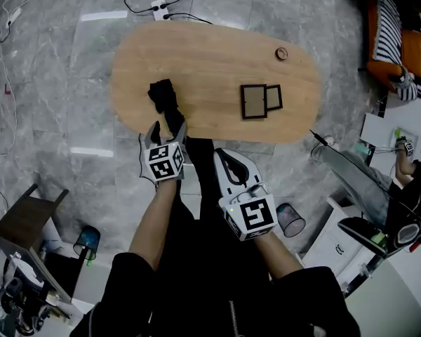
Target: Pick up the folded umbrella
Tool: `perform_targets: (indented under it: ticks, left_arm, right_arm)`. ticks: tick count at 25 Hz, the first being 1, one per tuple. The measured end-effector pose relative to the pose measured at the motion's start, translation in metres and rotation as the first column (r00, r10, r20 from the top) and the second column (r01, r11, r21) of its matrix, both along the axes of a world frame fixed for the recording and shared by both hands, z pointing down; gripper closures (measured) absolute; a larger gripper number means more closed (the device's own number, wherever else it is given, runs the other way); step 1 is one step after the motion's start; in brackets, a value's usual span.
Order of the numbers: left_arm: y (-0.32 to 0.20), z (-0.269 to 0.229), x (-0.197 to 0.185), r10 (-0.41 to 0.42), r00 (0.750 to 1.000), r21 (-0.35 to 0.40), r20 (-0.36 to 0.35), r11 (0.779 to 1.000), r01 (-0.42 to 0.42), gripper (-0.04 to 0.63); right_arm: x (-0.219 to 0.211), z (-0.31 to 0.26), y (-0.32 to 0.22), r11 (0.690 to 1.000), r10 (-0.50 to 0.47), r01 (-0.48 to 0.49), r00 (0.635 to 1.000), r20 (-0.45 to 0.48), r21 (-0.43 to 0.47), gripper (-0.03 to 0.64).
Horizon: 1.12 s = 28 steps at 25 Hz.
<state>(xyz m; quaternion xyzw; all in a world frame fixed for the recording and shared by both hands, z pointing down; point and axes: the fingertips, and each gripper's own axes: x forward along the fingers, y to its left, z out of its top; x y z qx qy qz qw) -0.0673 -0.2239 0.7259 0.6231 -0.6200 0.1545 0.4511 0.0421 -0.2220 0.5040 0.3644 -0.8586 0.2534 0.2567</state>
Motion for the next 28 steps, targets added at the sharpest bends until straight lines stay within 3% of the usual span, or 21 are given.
perform_targets:
  ticks: [28]
  left_arm:
    - [-0.007, 0.117, -0.009, -0.073, 0.996, -0.193, 0.042, 0.978, 0.079, 0.233]
  right_arm:
    - [-0.009, 0.040, -0.039, 0.993, -0.100, 0.099, 0.995, -0.012, -0.057, 0.606]
